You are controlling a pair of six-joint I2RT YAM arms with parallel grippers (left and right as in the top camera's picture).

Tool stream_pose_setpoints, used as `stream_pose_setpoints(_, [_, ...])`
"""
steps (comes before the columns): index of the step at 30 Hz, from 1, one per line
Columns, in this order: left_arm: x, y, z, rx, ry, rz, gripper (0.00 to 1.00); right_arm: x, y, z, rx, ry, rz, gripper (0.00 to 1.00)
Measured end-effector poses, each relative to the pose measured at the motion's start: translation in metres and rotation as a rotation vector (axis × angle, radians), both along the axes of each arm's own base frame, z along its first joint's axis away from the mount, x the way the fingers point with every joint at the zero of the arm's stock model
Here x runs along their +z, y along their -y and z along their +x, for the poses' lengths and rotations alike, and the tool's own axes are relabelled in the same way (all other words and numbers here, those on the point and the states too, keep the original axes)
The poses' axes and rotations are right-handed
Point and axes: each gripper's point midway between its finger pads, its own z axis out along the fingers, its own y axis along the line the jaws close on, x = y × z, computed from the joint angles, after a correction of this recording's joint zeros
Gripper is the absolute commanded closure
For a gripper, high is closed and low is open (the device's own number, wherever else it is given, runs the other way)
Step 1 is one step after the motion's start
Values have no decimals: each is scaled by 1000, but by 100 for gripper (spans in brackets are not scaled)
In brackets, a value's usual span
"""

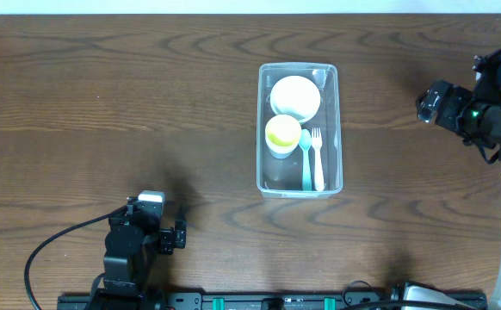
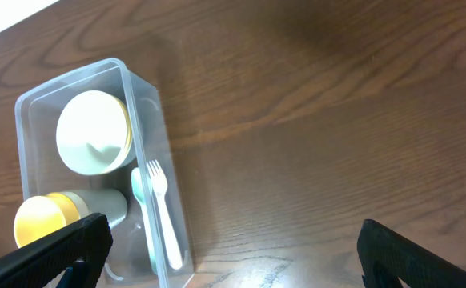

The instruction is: Pack container

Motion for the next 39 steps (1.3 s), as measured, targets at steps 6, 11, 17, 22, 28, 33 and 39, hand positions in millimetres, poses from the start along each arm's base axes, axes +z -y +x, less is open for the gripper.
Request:
stream_pose_setpoints(6, [0,0,0,0,-1,0,2,0,0,0,0,0,0,1])
stream_pose_setpoints(11, [0,0,0,0,-2,0,2,-4,4,-8,-11,-35,-28,1])
stream_pose_setpoints(17, [0,0,0,0,-2,0,2,20,-4,-19,84,81,-183,1])
stream_pose_setpoints(22, [-1,0,-1,0,-4,1,2,41,-31,-38,259,270,-321,1])
stream_pose_setpoints(28, [-1,0,-1,0,-3,0,2,10,-34,-70,306,371,-406,1])
stream_pose_setpoints(33, [-1,0,-1,0,-3,1,2,-43,-35,-101,314,390,-428,1])
stream_pose_setpoints(39, [-1,0,-1,0,-3,0,2,-90,-37,-122,312,437,-448,1])
